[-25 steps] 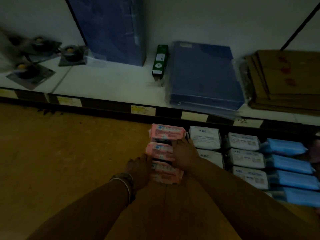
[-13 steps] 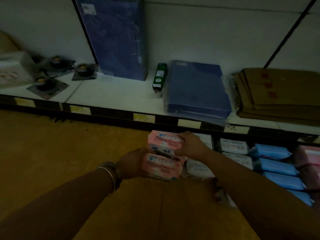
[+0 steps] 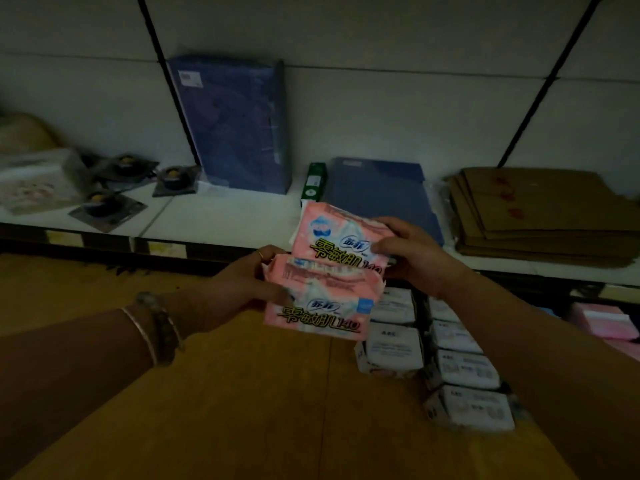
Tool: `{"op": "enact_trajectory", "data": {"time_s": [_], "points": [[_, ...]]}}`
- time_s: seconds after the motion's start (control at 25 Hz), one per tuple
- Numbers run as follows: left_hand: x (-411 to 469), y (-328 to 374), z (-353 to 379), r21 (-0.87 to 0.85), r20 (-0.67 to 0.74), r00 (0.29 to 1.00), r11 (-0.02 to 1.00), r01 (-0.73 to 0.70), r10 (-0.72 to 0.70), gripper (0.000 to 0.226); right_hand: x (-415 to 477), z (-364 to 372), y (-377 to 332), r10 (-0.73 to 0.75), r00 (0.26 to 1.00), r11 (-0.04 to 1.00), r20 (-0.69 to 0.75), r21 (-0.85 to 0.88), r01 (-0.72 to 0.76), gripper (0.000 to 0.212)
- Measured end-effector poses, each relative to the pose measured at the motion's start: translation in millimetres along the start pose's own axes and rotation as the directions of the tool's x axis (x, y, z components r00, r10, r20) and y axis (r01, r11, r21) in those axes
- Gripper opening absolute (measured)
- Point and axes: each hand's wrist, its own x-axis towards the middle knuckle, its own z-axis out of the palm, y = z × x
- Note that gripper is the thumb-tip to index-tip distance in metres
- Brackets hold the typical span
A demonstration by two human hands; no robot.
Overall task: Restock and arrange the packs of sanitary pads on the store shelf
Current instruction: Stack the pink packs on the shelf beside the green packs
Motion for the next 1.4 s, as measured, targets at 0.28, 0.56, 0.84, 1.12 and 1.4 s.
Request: {"op": "enact_trajectory", "data": {"time_s": [0.28, 0.56, 0.84, 1.12, 1.4], "points": [[37.3, -1.6, -2.4, -0.053, 0.045, 0.999, 0.998, 0.029, -0.027, 0.070, 18.6, -15.0, 8.8, -0.093, 0.990, 0.996, -0.103, -0.004, 0.093, 0.035], [58.0, -0.7, 4.4, -0.262, -0.033, 0.998, 0.965, 0.035, -0.045, 0.056, 21.2, -11.2, 9.5, -0.060, 0.968, 0.998, -0.244, 0.004, 0.063, 0.040], [10.5, 42.8, 32.4, -0.322, -0.053, 0.991, 0.942, 0.096, -0.119, 0.058, -31.7, -2.0, -37.8, -0.005, 0.956, 0.995, -0.293, -0.095, -0.024, 0.040], [-31.1, 179.8, 35.7, -0.299, 0.031, 0.994, 0.948, 0.109, -0.105, 0.058, -57.6, 3.0, -169.6, 0.035, 0.958, 0.999, -0.285, 0.010, -0.033, 0.043], [-97.1, 340.9, 51.1, -0.328, 0.054, 0.997, 0.942, 0.067, -0.052, 0.051, -96.8, 11.1, -351.4, 0.025, 0.973, 0.999, -0.231, 0.051, -0.014, 0.047]]}}
